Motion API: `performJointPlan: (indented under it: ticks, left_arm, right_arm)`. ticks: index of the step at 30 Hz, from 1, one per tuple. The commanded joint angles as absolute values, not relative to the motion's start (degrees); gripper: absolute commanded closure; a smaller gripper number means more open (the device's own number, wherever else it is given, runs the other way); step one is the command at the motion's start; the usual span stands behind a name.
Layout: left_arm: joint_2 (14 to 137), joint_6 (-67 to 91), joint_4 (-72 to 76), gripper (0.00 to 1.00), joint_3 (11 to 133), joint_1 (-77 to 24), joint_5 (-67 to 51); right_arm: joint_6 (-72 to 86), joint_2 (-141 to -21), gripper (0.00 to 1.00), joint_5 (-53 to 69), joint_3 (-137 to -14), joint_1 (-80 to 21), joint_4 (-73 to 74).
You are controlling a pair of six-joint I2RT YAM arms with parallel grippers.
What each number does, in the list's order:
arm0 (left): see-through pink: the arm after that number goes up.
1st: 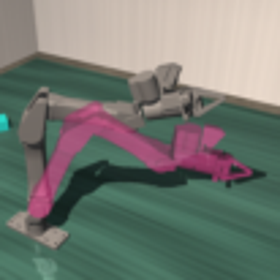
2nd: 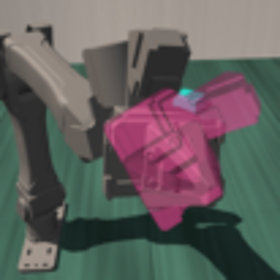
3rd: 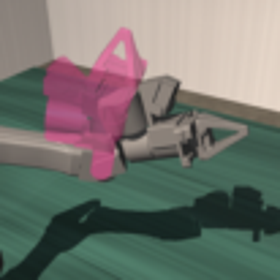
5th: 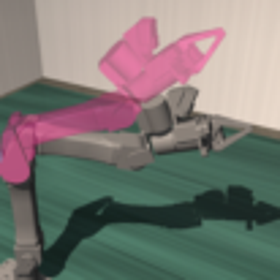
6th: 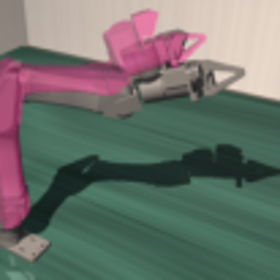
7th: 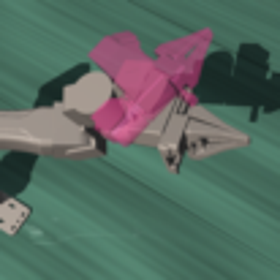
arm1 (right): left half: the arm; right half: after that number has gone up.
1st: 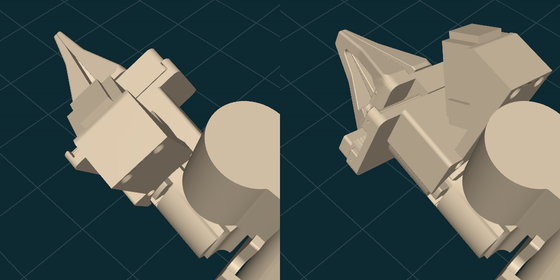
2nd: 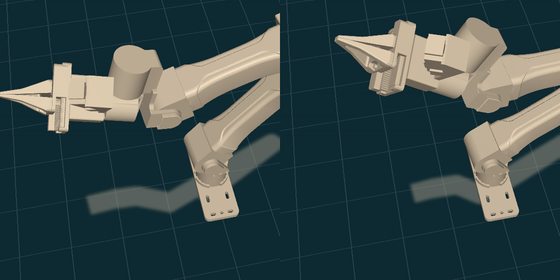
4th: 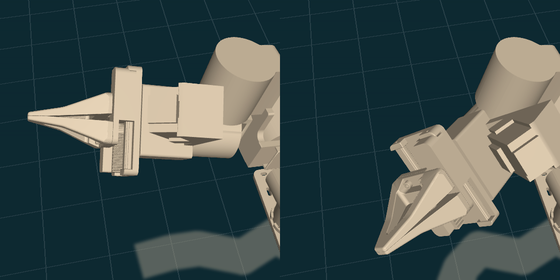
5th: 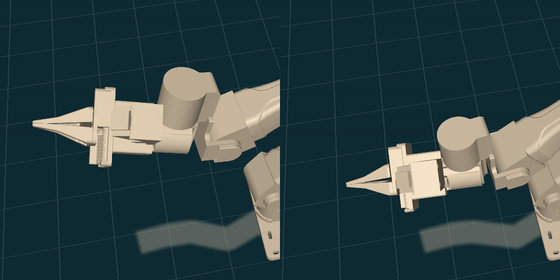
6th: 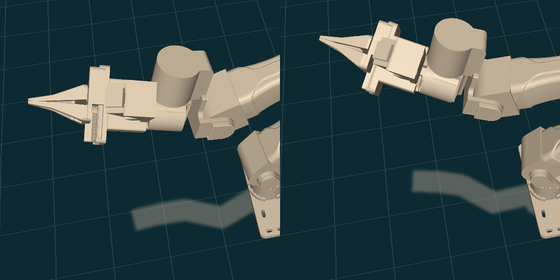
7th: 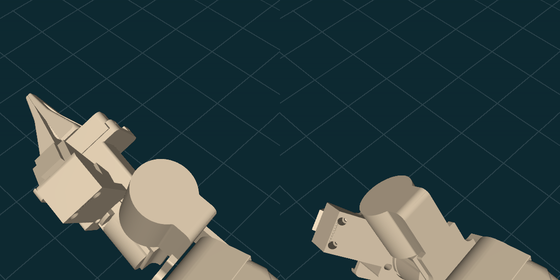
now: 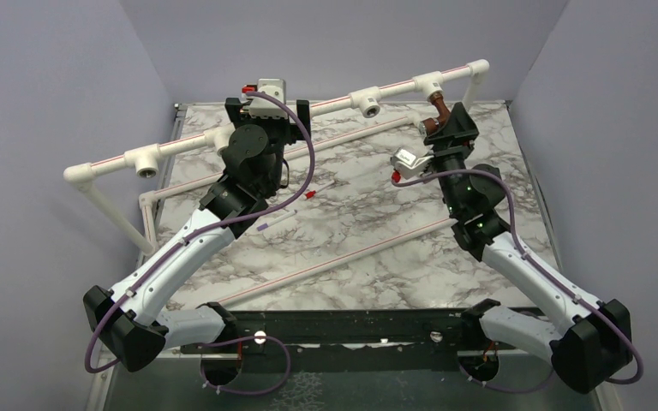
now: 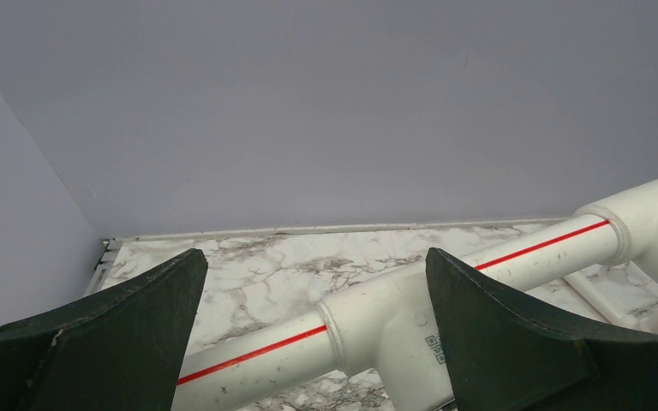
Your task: Install the water faucets
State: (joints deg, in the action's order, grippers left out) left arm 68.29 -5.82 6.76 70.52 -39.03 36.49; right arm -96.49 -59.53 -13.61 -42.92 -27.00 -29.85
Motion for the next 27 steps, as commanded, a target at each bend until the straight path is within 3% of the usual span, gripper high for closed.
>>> performJointPlan:
  ticks: [1, 12, 15, 18, 27]
  left_arm:
    - [69.6, -7.9, -0.7, 0.01, 68.0, -38.9, 36.8]
    - [69.8, -7.8, -0.7, 0.01, 68.0, -38.9, 36.8]
    - [69.8, -7.8, -0.7, 0.01, 68.0, -38.9, 36.8]
    - [69.7, -7.8, -0.6, 0.01, 68.1, -38.9, 36.8]
    - [69.9, -8.1, -0.7, 0.01, 68.0, -38.8, 37.0]
  right_arm:
    - [-103.3, -60.8, 0.21, -12.7, -42.5, -28.2, -37.3]
    - [-97.8, -61.9, 0.55, -13.0, -42.9, -28.8, -37.8]
    - [-93.6, -61.7, 0.73, -12.8, -43.3, -28.9, -37.3]
    - [-86.3, -61.5, 0.97, -12.4, -44.0, -29.0, -36.7]
    - [-49.3, -59.7, 0.99, -12.4, -47.1, -29.3, -35.9]
